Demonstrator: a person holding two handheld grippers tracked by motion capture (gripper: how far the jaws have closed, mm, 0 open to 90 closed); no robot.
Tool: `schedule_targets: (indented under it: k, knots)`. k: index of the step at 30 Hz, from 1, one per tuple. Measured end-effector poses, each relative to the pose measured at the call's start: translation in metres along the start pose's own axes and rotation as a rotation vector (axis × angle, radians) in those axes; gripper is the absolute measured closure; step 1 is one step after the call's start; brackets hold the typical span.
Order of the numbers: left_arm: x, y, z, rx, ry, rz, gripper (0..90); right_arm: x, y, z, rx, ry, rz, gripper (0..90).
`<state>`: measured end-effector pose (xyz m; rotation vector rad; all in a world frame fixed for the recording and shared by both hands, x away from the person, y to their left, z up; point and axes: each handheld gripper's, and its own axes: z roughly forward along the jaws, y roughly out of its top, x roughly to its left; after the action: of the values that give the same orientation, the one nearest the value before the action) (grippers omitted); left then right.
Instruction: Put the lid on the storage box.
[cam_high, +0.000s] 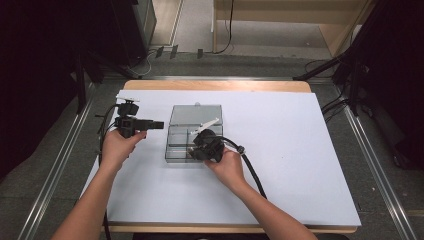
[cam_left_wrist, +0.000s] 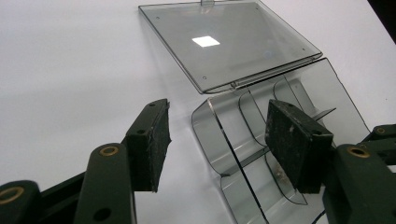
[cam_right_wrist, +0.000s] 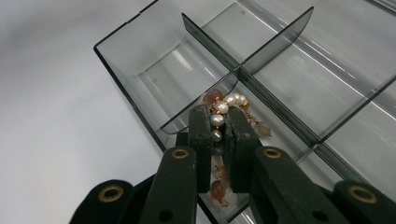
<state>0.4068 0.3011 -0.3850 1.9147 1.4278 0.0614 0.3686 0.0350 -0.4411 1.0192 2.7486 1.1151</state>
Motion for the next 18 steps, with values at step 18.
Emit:
schedule_targets:
  k: [18]
  knots:
    - [0.0001, -0.0001, -0.0001, 0.001, 0.001, 0.0, 41.0, -0.002, 0.0005, 0.0017, 0.006, -0.007, 0.003, 83.2]
